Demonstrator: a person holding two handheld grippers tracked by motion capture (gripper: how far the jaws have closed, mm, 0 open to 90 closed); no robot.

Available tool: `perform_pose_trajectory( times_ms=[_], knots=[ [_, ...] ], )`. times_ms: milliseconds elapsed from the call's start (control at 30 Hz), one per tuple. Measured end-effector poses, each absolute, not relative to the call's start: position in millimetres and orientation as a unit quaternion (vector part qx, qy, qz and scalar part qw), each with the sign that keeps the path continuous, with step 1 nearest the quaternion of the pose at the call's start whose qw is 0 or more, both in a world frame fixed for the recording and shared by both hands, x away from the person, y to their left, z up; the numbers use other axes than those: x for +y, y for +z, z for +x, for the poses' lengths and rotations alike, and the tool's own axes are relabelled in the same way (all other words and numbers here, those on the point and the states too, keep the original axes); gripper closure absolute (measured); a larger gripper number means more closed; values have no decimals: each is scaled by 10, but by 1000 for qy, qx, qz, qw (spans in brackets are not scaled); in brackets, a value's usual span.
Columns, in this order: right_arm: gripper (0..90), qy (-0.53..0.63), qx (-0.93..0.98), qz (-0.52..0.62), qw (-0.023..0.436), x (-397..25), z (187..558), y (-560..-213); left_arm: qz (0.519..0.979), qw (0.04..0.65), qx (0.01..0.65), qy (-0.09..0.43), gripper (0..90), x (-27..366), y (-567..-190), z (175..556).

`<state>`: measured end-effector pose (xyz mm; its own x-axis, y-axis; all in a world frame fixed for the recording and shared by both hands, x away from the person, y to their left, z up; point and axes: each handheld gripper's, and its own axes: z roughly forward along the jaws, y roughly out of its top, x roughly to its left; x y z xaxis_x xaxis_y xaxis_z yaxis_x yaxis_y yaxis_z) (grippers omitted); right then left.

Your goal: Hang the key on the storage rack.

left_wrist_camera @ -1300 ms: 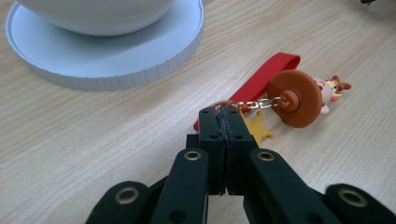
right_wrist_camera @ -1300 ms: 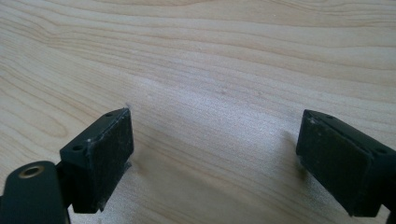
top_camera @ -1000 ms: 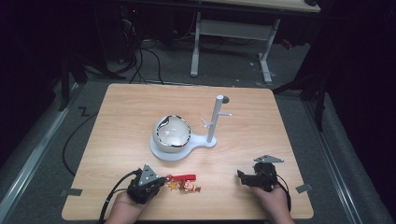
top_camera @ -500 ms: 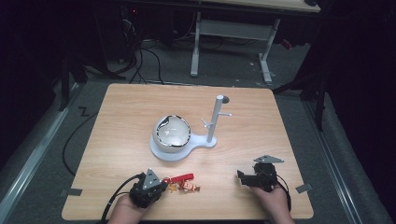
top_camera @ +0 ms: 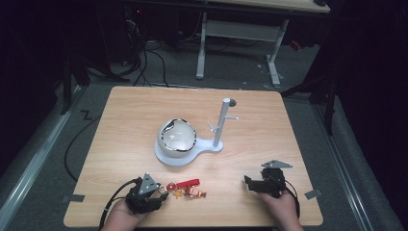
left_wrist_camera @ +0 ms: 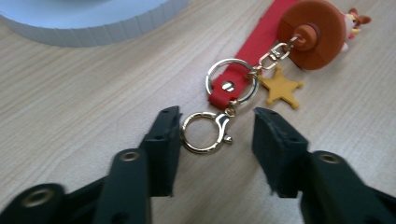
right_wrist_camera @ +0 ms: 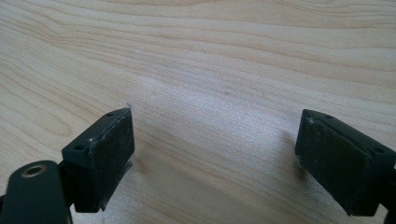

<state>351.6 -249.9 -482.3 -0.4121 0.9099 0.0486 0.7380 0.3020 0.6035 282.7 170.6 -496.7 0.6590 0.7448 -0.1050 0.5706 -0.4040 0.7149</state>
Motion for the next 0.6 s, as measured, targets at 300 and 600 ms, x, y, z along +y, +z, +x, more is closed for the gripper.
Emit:
perform_pose_trajectory(
  times_ms=[300,600],
  knots=[
    [125,282,794,517,152,-2487,3514,-4824,840,374,377,112,893,1655,-4953,2833],
    [131,283,794,515,154,-2485,3515,-4826,843,365,377,114,349,1617,-4966,2949]
  ],
)
